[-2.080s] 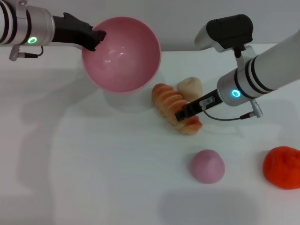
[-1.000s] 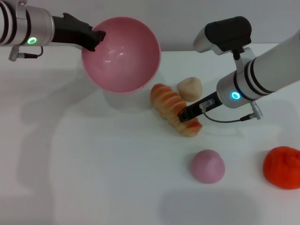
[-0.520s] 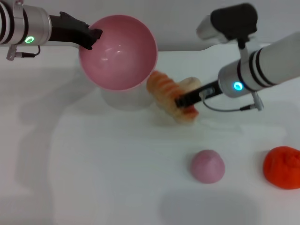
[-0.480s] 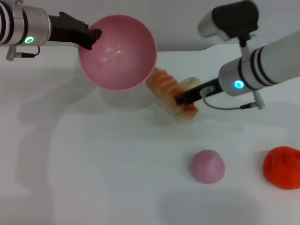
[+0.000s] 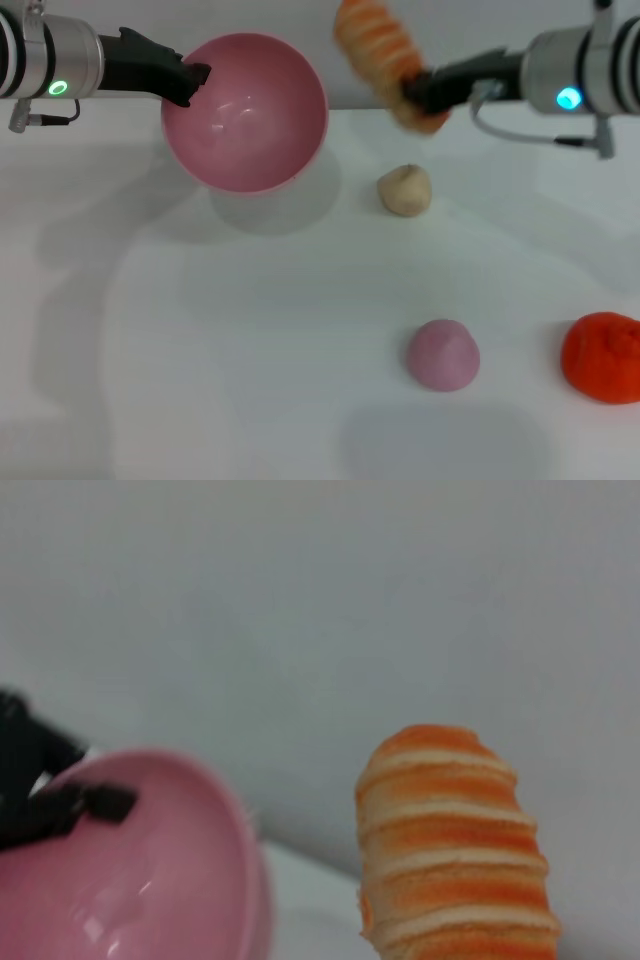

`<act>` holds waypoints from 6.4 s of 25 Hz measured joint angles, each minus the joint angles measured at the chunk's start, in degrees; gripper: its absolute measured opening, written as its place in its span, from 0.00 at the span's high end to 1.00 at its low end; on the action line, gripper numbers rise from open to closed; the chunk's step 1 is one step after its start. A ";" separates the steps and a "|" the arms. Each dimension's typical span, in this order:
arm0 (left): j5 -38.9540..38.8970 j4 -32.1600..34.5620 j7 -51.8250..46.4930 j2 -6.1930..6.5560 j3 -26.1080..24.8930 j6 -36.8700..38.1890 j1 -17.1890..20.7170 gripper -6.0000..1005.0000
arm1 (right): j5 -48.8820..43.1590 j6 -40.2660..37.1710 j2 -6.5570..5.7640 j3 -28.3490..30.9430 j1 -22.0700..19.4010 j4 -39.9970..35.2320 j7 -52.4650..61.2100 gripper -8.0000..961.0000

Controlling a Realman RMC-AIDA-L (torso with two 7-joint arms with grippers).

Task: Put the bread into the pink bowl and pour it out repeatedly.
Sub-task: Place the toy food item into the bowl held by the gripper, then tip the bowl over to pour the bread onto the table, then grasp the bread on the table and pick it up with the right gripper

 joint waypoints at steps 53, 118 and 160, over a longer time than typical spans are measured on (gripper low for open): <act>-0.06 -2.60 -3.08 -0.79 4.36 -1.70 -0.51 0.95 | -2.60 -27.72 -0.04 -28.45 -7.88 -5.82 -0.32 0.62; -4.96 -1.13 6.64 -2.04 53.97 -54.38 1.92 0.95 | 14.02 -130.42 0.26 -30.51 -32.08 19.75 -2.78 0.42; 4.06 -2.52 -4.07 -0.59 4.60 5.03 -13.21 0.95 | 16.49 -80.82 -2.50 -18.34 -25.29 14.32 4.11 0.45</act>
